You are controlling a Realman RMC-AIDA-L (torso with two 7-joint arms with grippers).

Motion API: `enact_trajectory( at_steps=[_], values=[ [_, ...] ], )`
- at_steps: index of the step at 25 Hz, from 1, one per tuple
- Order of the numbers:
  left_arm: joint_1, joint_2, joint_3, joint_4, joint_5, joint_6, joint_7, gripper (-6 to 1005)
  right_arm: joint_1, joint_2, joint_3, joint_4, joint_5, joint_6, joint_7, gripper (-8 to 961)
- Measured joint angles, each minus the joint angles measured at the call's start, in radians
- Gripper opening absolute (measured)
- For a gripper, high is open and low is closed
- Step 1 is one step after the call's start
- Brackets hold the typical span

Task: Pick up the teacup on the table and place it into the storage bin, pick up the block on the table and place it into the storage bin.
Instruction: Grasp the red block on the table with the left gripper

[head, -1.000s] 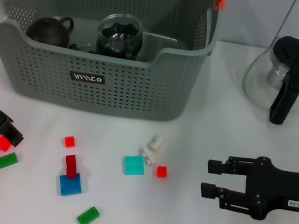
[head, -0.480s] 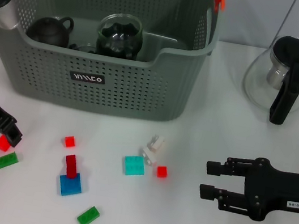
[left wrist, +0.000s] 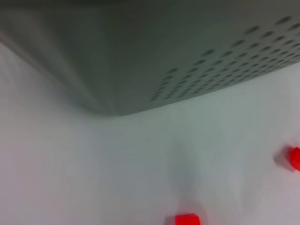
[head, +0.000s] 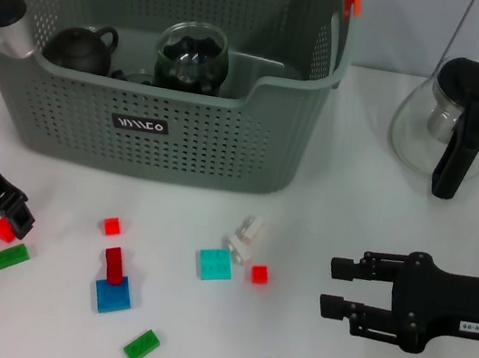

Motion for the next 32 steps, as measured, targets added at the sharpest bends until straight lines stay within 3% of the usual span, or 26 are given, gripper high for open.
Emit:
enact_trajectory(
  at_steps=[10,32],
  values=[
    [-0.016,0.014,0.005,-0.089,0.0,-0.061,-0.002,524,0.0,-0.002,-0.001,0.001,0.0,0.0,0.0,577],
    [-0.022,0.016,0.005,-0.146,-0.002,-0.1,-0.003,515,0.0,-0.005,-0.003,0.007,0.0,0.0,0.0,577]
  ],
)
